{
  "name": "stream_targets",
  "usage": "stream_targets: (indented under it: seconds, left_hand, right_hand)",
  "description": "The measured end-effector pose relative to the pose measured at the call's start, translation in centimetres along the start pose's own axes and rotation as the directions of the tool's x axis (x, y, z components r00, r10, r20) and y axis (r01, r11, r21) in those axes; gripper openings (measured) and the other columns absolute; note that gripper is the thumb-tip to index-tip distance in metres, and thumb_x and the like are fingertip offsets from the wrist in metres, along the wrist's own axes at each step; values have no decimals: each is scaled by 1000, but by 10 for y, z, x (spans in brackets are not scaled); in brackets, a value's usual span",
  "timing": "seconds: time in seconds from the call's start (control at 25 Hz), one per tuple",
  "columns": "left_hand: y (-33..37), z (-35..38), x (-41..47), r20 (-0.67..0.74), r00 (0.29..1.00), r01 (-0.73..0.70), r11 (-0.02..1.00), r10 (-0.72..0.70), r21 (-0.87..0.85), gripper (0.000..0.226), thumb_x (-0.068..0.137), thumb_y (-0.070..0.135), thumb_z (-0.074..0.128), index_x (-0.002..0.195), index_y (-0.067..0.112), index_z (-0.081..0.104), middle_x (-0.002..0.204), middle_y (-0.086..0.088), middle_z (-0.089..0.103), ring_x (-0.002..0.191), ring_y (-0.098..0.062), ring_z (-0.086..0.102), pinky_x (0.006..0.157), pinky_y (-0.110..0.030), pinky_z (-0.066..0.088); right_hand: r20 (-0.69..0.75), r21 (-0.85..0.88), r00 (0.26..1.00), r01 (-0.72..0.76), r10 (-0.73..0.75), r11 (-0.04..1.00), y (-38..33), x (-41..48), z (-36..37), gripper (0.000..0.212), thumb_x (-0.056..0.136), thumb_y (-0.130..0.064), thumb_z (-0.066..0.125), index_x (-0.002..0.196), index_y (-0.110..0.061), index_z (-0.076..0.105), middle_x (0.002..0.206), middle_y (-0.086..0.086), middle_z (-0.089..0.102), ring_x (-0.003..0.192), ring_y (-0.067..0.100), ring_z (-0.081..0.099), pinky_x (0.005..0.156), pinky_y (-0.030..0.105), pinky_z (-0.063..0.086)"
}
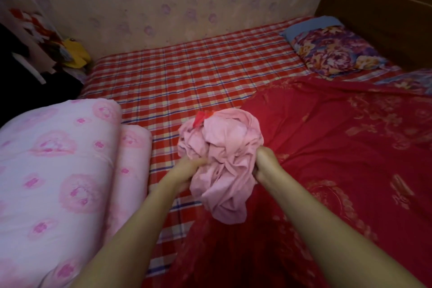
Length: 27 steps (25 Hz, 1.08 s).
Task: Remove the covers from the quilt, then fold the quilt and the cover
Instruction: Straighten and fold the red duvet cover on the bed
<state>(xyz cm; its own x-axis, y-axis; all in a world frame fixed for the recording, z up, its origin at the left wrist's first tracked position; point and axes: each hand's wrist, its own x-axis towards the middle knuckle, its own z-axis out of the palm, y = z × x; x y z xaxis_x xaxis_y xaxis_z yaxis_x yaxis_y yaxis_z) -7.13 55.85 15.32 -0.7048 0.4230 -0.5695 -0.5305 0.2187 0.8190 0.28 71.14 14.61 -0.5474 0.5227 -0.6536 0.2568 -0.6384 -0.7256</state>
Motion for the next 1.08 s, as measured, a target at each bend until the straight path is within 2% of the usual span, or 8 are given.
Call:
stream_targets:
  seconds: [0.16,0.44,0.56,0.72,0.88,0.96,1.04,1.08]
  left_hand:
    - [-30,40,-30,226,974,62,992,-35,-113,14,94,8,50,93,4,64,76,-2,73,70,-10,69,61,-21,55]
    - [-3,48,-7,73,992,-129,850,106,511,38,86,25,66,112,-2,62,99,-6,68,95,-22,64,71,-28,46]
    - [1,54,12,-118,935,-66,491,334,869,27,91,14,50,105,-4,65,109,-19,66,102,-32,61,74,-34,42]
    - [-12,56,19,-32,818,-156,276,574,949,28,88,0,45,112,-5,59,114,-16,58,86,-27,59,71,-28,41]
    - [-57,39,39,513,345,-442,-346,786,827,39,58,3,68,96,0,70,112,-12,55,109,-32,46,93,-50,45]
    - [-67,38,38,611,471,-673,-190,636,715,42,68,12,63,109,7,69,132,-4,47,129,-23,36,110,-47,30]
    - [-52,47,23,472,781,-624,486,409,612,34,79,15,67,112,6,67,126,6,53,118,0,48,105,-30,34]
    - [-38,56,19,360,906,-371,828,223,421,28,84,18,67,108,3,67,108,6,63,99,3,59,93,-27,44]
  right_hand:
    - [309,-383,920,353,-241,854,1,-8,32,51,84,-36,65,124,-9,49,111,9,61,100,21,60,85,31,49]
    - [405,-770,761,583,-506,259,-30,-13,-10,41,81,-16,67,120,-10,58,115,9,64,105,23,59,75,24,36]
    - [548,-507,757,639,-356,578,-14,-39,-6,36,79,-18,67,112,-8,59,105,7,65,91,14,57,80,29,45]
    - [334,66,941,33,-54,997,-45,-21,-22,15,90,-5,50,83,-12,61,59,0,66,47,9,61,48,20,49]
    - [283,-2,912,-308,296,951,-33,20,-53,48,88,-45,55,71,-4,73,70,14,72,58,25,70,52,41,56]
    - [257,-206,915,-261,310,943,-8,27,-55,34,90,-32,59,82,-3,73,70,14,71,57,22,69,51,36,57]
    - [201,-241,962,-135,186,961,8,34,-56,12,88,0,54,87,0,66,66,14,68,49,16,66,49,27,55]
    - [195,-255,978,-27,79,967,14,38,-56,21,84,12,50,83,-2,65,68,13,67,48,13,64,52,24,54]
